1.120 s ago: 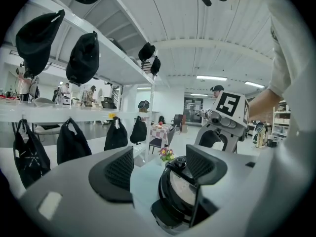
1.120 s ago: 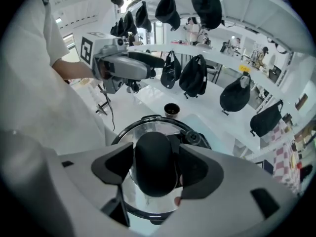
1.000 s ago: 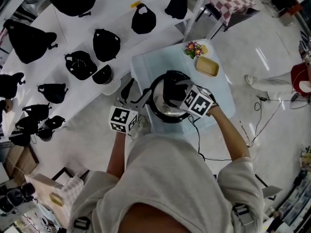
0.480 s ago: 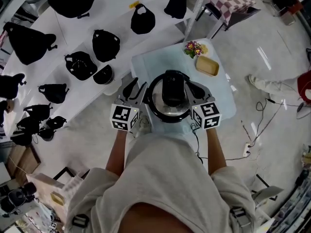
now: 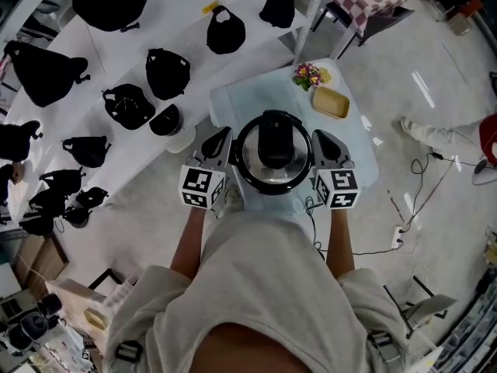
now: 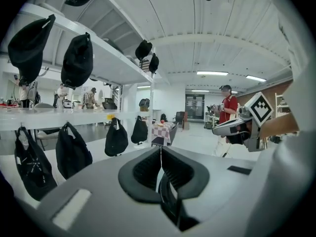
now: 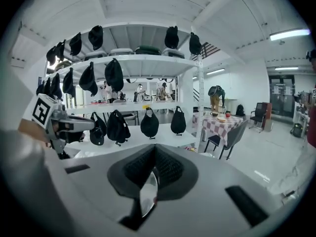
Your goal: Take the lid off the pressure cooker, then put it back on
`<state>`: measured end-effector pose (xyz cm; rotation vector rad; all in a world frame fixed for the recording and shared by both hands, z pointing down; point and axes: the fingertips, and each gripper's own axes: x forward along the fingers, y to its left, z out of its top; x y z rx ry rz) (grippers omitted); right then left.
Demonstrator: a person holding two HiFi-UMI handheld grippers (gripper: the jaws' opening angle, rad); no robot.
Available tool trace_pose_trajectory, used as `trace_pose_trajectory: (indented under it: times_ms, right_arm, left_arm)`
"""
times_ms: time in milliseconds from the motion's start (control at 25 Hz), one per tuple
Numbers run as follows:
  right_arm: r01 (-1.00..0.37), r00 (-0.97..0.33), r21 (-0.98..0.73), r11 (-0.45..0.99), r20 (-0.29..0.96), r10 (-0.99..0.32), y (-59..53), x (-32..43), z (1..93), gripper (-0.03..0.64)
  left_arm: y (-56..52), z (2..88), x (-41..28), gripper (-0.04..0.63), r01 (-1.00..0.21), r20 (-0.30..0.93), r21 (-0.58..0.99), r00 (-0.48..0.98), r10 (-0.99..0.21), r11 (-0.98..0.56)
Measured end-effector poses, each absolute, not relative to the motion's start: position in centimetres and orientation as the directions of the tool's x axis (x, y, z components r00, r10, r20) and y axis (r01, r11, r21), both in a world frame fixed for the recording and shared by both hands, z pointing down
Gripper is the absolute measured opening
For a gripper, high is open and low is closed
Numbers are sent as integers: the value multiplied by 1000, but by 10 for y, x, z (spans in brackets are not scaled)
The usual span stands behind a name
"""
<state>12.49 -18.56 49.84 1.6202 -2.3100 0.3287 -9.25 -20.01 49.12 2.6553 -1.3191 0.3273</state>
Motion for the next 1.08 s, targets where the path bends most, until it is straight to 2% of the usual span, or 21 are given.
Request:
trace_pose_trajectory:
  times_ms: [1080]
  right_arm:
    - [-936, -325, -4, 351, 391, -861, -188, 116, 506, 0]
  left_arm:
    - [-205, 496, -89, 11, -792, 271, 47, 596, -756, -608]
